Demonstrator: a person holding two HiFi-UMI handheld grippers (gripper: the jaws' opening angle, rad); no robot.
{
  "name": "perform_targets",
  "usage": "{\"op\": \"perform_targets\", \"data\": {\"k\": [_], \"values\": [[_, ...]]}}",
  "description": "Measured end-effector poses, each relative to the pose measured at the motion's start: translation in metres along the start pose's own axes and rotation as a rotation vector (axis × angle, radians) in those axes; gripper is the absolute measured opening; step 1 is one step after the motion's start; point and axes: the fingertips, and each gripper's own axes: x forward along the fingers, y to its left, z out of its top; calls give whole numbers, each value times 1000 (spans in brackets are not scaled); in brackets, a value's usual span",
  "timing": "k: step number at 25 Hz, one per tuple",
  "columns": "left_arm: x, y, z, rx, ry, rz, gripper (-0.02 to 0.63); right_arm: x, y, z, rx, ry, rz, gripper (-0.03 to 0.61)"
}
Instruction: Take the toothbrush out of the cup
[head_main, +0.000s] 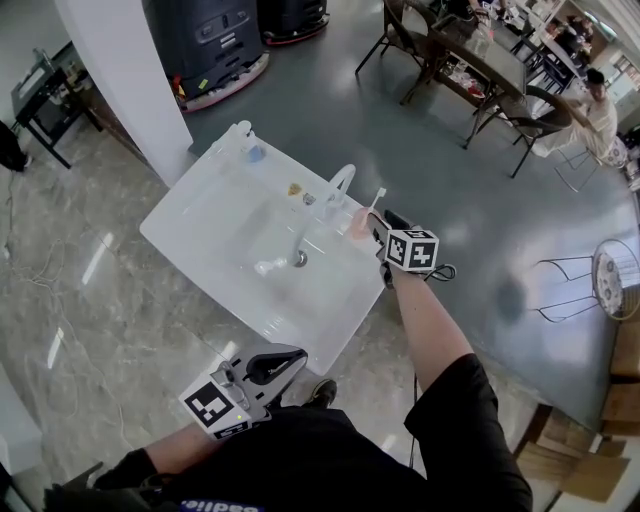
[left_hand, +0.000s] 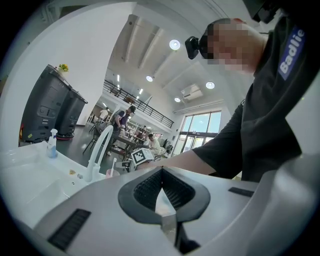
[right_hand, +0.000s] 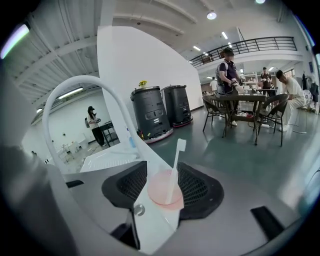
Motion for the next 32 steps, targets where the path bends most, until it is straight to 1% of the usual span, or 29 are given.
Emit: {"op": "perform_targets", "data": {"k": [2,6,11,16,22,24,29,32], "values": [[-1,3,-4,2,11,-1,-2,9,-6,1,24,0,-14,179],[-2,5,-12,-1,29,3,-2,24,-17,0,33,24,-55,179],[-6,11,-19,-1,45,17,-2,37,-26,-3,45,33,-71,178],[-6,11,-18,-36,51,35,-2,40,-28,1,46,30,-77,178],[-6,13,-21,-43,44,42,-2,51,-30,-1,71,26,-42,175],[-6,14,-22,-53,49,46,-2,55,-31,-3,75,29,-39,161],[-12,14,-26,-60,49,61,-2,49,-34,7,109,5,-77,97],[-16,13,-27,-69,48,71,-2,49,-33,6,103,6,-80,67]]}}
